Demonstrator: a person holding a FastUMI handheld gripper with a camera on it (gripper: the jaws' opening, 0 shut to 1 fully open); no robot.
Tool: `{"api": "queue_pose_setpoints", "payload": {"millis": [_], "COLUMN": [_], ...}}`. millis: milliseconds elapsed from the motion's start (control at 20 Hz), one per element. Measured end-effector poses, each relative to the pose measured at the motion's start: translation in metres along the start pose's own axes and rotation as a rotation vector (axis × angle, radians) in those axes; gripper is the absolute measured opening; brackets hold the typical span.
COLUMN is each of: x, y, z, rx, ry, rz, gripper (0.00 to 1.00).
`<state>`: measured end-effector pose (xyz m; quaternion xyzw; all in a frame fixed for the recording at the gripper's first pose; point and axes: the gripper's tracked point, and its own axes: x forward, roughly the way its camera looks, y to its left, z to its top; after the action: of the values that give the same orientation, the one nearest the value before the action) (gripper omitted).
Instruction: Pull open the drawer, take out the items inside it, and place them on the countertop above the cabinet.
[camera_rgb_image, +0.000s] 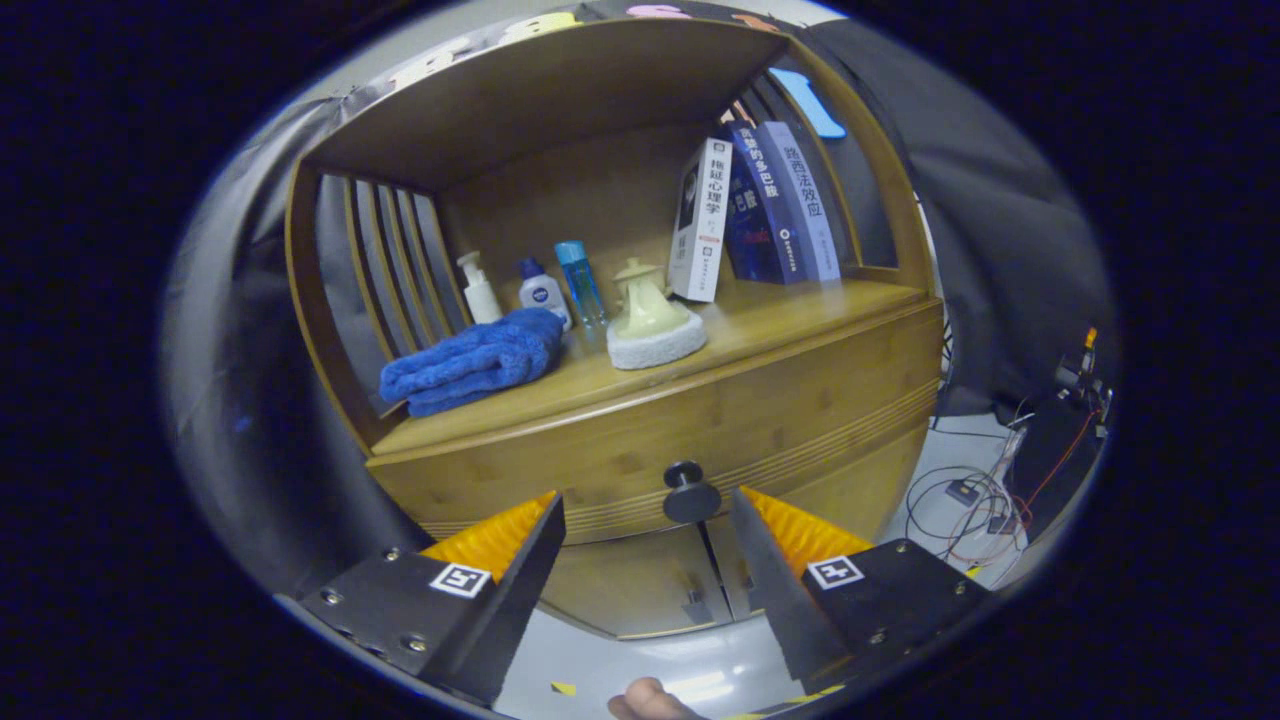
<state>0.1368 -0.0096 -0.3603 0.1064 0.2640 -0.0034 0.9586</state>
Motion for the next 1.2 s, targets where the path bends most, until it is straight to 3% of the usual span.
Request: {"api": "queue_pose_setpoints", "payload": {"millis": [800, 950, 1200], "x": [-0.196, -0.228, -0.267], "y": [0.033, 0.045, 0.038], "z": [0.110, 0.132, 0.164], "rx": [-0.231, -0.250, -0.217], "ry": [-0.245, -0.287, -0.352], "rz": [-0.038, -0.014, -0.045], "gripper": [0.99, 0.99, 0.99]}}
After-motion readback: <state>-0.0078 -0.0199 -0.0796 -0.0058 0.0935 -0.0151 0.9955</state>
